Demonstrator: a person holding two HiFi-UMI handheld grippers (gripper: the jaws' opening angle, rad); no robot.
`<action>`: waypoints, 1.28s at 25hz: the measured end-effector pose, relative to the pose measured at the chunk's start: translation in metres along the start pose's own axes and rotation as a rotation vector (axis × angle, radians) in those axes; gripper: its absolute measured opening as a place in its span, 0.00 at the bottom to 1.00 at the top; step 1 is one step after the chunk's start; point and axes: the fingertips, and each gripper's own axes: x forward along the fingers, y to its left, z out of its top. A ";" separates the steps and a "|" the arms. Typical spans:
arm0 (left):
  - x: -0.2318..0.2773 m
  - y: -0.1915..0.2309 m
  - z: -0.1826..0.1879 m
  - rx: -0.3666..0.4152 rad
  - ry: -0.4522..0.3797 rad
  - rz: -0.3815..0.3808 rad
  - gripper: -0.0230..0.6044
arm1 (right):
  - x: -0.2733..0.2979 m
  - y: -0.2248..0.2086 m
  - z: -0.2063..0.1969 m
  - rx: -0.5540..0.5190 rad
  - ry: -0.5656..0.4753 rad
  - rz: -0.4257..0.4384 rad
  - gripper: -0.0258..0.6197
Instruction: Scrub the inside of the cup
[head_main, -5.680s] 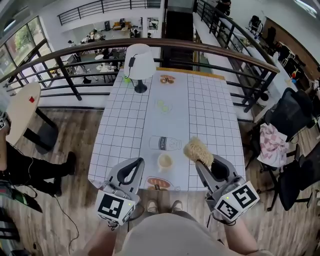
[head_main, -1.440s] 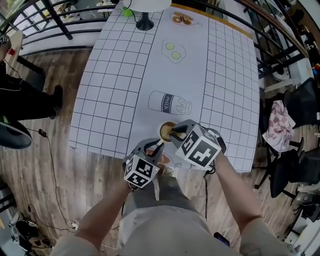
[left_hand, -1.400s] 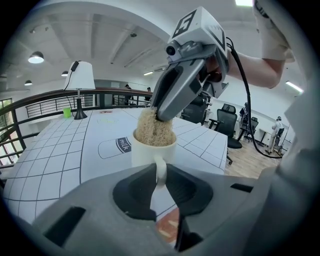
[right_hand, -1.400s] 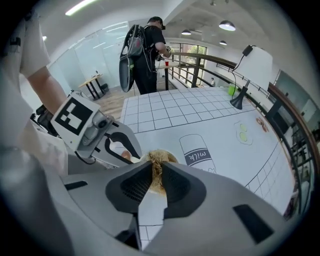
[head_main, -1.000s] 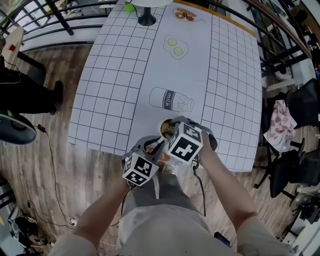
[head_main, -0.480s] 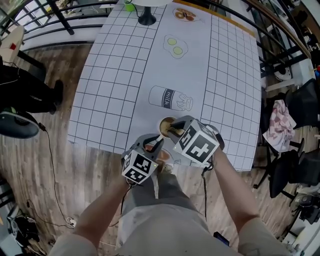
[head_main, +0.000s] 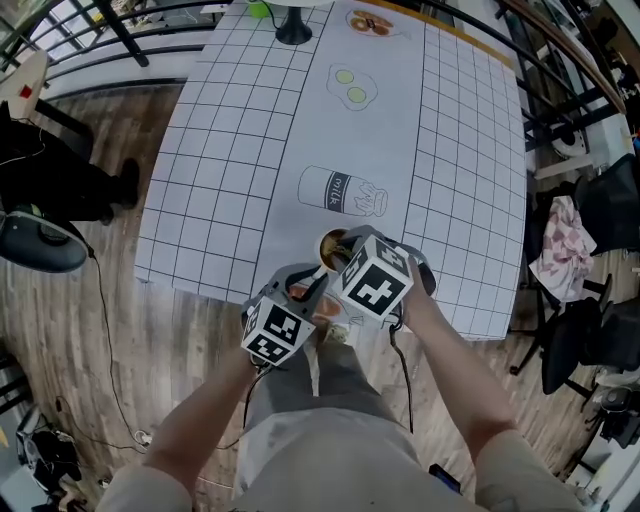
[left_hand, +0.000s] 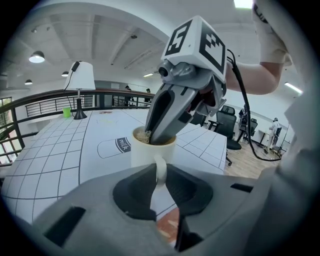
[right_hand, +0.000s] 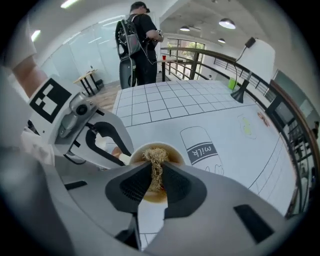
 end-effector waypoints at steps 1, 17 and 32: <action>0.000 0.000 0.000 -0.002 0.003 -0.003 0.14 | -0.001 0.002 -0.001 0.017 0.002 0.037 0.14; 0.002 0.005 -0.002 -0.030 0.006 0.021 0.14 | -0.014 0.000 0.006 -0.110 0.019 -0.046 0.14; 0.001 0.008 -0.004 -0.022 0.006 0.015 0.14 | -0.057 0.000 0.016 0.154 -0.191 0.093 0.14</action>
